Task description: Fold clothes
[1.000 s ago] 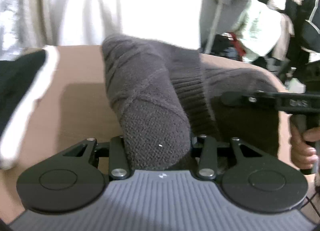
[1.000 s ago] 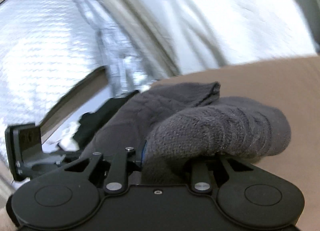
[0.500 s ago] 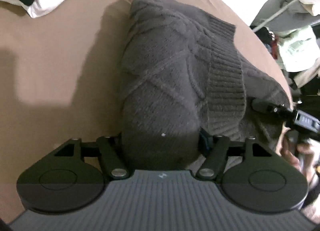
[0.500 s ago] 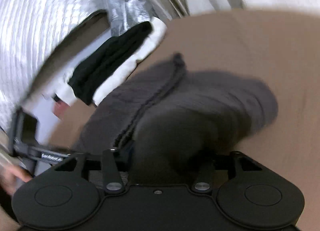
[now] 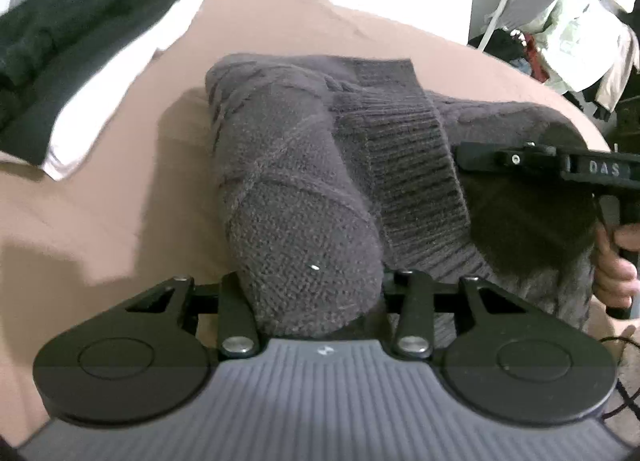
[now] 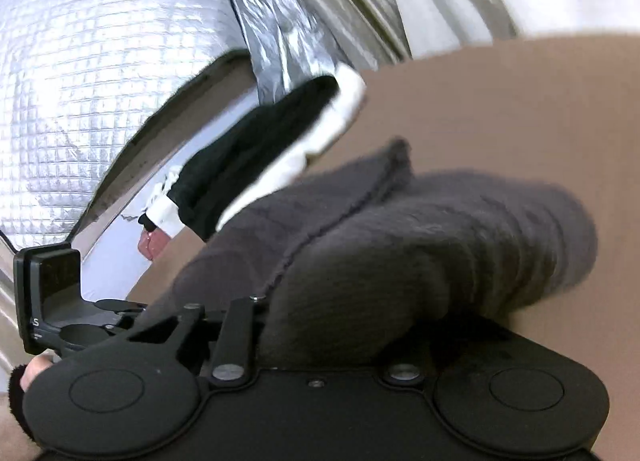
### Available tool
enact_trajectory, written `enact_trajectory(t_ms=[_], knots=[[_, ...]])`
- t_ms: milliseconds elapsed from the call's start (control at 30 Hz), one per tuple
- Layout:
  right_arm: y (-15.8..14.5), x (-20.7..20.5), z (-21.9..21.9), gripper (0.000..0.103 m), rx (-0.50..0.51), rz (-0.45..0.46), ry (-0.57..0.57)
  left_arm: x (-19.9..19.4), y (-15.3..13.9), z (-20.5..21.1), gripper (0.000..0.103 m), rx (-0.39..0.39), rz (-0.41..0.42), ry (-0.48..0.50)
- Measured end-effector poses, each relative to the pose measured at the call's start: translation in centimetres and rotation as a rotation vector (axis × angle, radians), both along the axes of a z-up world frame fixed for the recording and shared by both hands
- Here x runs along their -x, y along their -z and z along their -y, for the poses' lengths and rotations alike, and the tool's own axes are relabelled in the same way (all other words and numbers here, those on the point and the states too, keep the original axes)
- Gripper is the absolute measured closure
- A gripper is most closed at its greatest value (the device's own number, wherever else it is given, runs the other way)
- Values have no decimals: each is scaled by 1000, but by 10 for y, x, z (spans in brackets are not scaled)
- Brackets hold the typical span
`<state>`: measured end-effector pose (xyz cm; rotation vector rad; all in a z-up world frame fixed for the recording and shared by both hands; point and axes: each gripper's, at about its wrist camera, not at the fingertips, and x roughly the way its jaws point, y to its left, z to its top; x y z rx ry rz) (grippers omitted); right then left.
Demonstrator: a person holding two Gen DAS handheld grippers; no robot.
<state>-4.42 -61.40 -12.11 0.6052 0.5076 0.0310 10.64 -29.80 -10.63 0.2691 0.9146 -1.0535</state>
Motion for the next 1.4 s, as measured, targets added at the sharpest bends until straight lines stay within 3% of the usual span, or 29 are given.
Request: enact_trajectory(t_ms=[133,333,367,567,667,733,800,833,867,967,1000,1100,1233,1400], knots=[[-43,16,-37,74,136,55,7,13,-33,-18,64,42,53,-18],[-105,7,-73,75,226,128,-3,8,-81,-66,64,72,276,-50],[-115,-2,-79,75,250,131,-23,-3,-90,-74,64,59,279,-65],[-160,-106,-63,75,324,174,-134,-105,-170,-108,64,-16,334,-122],[-187,-177,-50,75,307,207,-151,-189,-208,-97,63,-42,314,-158],[-200,-223,-37,75,290,230,-136,-240,-220,-79,56,-91,365,-166],[-194,-274,-9,68,303,224,-75,-291,-212,-55,46,-169,411,-207],[-180,-301,10,50,280,196,-45,-315,-199,-44,44,-205,412,-229],[-159,-326,30,39,238,138,-23,-337,-181,-34,44,-247,411,-249],[-79,-370,64,36,69,-76,42,-375,-114,-12,45,-358,374,-282],[-59,-363,67,36,16,-60,49,-378,-93,-7,45,-371,382,-289],[-17,-335,74,36,-106,37,38,-372,-74,-16,44,-283,418,-321],[-20,-312,66,36,-96,79,-39,-367,-76,-38,41,-171,410,-333],[-25,-301,48,36,-226,25,-184,-354,-82,-64,41,-68,402,-312]])
